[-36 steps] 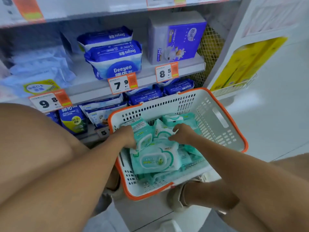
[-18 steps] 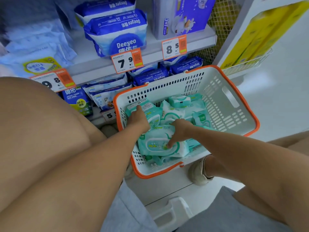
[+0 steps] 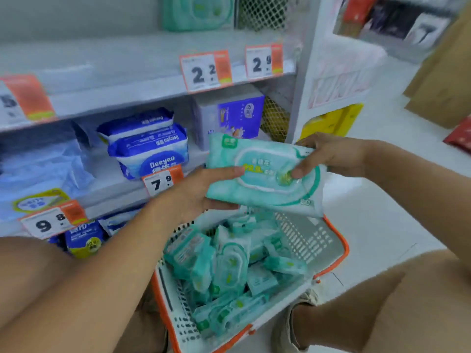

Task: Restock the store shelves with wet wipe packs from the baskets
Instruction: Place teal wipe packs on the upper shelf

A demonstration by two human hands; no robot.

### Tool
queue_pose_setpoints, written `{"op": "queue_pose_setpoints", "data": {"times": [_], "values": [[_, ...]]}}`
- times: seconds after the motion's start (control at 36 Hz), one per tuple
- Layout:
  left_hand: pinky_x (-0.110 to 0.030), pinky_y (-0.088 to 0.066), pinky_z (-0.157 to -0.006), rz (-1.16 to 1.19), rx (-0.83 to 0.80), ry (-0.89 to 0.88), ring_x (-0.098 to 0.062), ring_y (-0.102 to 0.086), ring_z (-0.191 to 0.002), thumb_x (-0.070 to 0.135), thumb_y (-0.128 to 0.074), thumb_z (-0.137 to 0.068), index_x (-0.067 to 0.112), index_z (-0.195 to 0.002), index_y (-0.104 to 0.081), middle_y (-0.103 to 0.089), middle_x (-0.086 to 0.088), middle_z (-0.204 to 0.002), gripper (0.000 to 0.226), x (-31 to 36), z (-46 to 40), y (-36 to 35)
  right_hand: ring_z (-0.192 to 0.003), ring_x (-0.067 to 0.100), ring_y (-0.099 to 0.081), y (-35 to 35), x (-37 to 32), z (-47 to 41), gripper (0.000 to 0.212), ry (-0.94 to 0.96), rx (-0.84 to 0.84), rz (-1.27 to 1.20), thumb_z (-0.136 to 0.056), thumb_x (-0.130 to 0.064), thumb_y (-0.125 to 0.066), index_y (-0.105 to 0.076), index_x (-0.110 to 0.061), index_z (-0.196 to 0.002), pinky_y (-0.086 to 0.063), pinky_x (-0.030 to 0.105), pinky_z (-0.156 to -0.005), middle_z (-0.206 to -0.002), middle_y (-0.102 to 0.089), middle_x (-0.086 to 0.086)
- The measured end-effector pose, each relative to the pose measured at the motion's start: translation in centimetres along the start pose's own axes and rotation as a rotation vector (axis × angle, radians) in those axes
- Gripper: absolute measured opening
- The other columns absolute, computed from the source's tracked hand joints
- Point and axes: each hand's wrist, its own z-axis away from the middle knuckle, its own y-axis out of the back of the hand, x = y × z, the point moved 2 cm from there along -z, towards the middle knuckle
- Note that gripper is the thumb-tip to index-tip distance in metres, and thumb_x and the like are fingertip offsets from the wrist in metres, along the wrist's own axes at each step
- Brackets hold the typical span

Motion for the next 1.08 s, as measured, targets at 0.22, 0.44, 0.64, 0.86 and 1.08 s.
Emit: {"op": "queue_pose_setpoints", "data": {"times": [0.22, 0.44, 0.64, 0.86, 1.08], "values": [[-0.042, -0.061, -0.069, -0.038, 0.292, -0.385, -0.024, -0.075, -0.088, 0.033, -0.086, -0.051, 0.018, -0.118, -0.068, -0.077, -0.004, -0.103, 0.071, 11.4, 0.8, 0.0, -0.094, 0.022, -0.074, 0.3, -6.9, -2.1, 0.047, 0.354, 0.272, -0.646, -0.085, -0.069, -0.056, -0.072, -0.036, -0.114, -0.059, 0.048, -0.086, -0.11, -0.075, -0.004], [-0.045, -0.061, -0.078, -0.27, 0.33, -0.487, -0.019, -0.075, -0.09, 0.051, -0.069, -0.079, 0.027, -0.113, -0.069, -0.077, 0.005, -0.1, 0.042, 18.6, 0.5, 0.7, -0.109, 0.024, -0.069, 2.0, -12.2, -4.4, 0.046, 0.652, 0.388, -0.593, -0.091, -0.02, -0.066, -0.05, -0.016, -0.134, -0.057, 0.045, -0.091, -0.122, -0.071, 0.008], [-0.027, -0.058, -0.084, -0.464, 0.247, -0.545, -0.007, -0.071, -0.1, 0.047, -0.062, -0.084, 0.022, -0.117, -0.067, -0.075, 0.01, -0.108, 0.042, 26.3, -4.1, 4.6, -0.107, 0.026, -0.07, 9.4, -18.6, -9.3, 0.063, 0.779, 0.539, -0.323, -0.079, -0.023, -0.08, -0.048, -0.011, -0.132, -0.059, 0.04, -0.088, -0.12, -0.07, 0.009], [-0.013, -0.048, -0.089, -0.769, 0.292, -0.492, -0.004, -0.062, -0.107, 0.04, -0.06, -0.096, 0.02, -0.14, -0.049, -0.061, 0.013, -0.127, 0.05, 26.9, -15.7, 10.4, -0.117, 0.016, -0.057, 15.0, -19.0, -19.1, 0.104, 0.605, 0.59, 0.133, -0.072, -0.033, -0.085, -0.024, -0.021, -0.154, -0.047, 0.029, -0.102, -0.134, -0.054, -0.001], [-0.018, -0.017, -0.115, -1.157, 0.364, -0.383, -0.015, -0.023, -0.145, 0.047, -0.071, -0.085, 0.013, -0.158, -0.001, -0.011, 0.002, -0.158, 0.106, 26.5, -22.1, 12.6, -0.133, 0.03, -0.04, 16.9, -19.7, -24.5, 0.098, 0.549, 0.662, 0.51, -0.068, -0.031, -0.091, -0.038, -0.035, -0.15, -0.029, 0.023, -0.101, -0.147, -0.037, 0.013]]}}
